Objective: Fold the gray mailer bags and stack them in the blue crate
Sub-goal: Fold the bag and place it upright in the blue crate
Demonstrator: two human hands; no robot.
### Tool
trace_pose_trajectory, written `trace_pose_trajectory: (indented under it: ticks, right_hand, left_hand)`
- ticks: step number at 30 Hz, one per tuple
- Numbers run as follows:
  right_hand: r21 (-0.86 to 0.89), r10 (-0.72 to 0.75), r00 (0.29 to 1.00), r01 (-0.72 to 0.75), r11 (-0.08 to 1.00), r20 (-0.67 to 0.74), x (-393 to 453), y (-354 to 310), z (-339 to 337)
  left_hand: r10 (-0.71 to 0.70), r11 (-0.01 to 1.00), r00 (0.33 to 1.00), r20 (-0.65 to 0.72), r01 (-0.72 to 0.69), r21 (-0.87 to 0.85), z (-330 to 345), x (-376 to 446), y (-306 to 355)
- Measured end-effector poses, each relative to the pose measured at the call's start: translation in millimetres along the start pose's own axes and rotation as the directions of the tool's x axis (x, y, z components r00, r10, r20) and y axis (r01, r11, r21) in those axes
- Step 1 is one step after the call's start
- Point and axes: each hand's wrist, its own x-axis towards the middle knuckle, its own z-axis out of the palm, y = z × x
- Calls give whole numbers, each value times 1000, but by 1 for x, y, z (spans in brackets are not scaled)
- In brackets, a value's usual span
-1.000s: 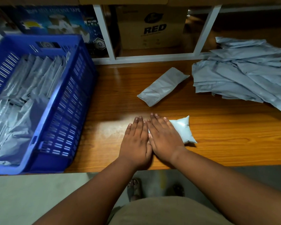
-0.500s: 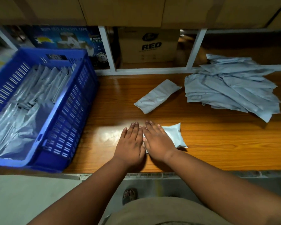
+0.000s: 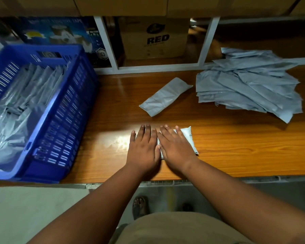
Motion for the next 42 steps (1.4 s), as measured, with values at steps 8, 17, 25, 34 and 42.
trace_pose_trajectory:
  ticks: [8, 17, 25, 34, 42]
  right_hand:
    - [3, 19, 1000, -19, 1000, -12, 2, 2, 9]
    - [51, 23, 1000, -23, 998, 9, 5, 8, 15]
    - [78, 7, 995, -15, 997, 101, 7, 10, 4]
    - [37, 13, 999, -15, 999, 40, -5, 29, -16]
    - [119, 54, 997, -60, 991, 56, -16, 47, 0]
  left_hand:
    - [11, 1000, 999, -30, -11, 14, 4, 2, 0]
    - [-5, 1000, 1000, -7, 6, 10, 8, 7, -3]
    - [-26, 1000, 999, 37, 25, 10, 1, 8, 0]
    - [-1, 999, 1000, 28, 0, 51, -19, 19, 29]
    - [44, 997, 999, 17, -45, 55, 3, 28, 35]
